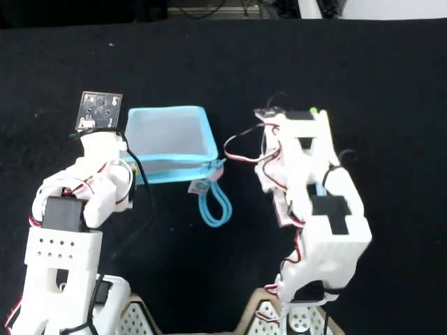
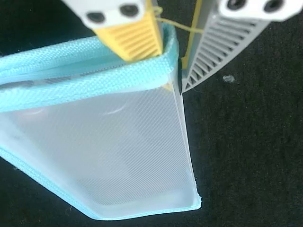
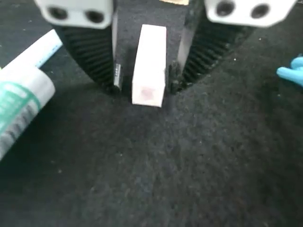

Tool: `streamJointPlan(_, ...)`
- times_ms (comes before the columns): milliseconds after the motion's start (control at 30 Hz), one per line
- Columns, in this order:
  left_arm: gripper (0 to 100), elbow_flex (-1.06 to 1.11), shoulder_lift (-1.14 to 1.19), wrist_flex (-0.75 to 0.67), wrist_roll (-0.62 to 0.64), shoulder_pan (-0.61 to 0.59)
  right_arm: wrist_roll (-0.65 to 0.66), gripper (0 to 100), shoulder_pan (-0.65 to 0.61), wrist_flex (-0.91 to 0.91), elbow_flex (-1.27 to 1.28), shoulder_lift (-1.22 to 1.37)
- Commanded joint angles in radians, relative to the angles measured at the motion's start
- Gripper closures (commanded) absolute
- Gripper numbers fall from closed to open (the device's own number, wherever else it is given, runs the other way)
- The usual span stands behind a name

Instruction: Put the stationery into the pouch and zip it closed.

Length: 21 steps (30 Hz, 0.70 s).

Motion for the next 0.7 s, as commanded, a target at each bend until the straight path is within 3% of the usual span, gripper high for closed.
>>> streamJointPlan(0, 97, -0.007, 0.008, -0.014, 0.012, 0.001, -0.008, 88.0, -0.020, -0.038, -0.044, 0.007)
streamJointPlan(100, 97, -0.007, 0.008, -0.014, 0.012, 0.001, -0.012, 99.3, -0.015, -0.034, -0.041, -0.041)
streamJointPlan(267, 97, -0.007, 0.008, -0.014, 0.012, 0.001, -0.014, 98.8, -0.021, 0.017, 0.015, -0.257)
streamJointPlan(467, 97, -0.007, 0.008, -0.014, 0.012, 0.001, -0.020, 98.8, -0.035, 0.080, 0.067, -0.714)
streamJointPlan(667, 97, -0.007, 0.008, -0.014, 0.012, 0.001, -0.169, 98.8, -0.244, 0.026, 0.140, -1.170)
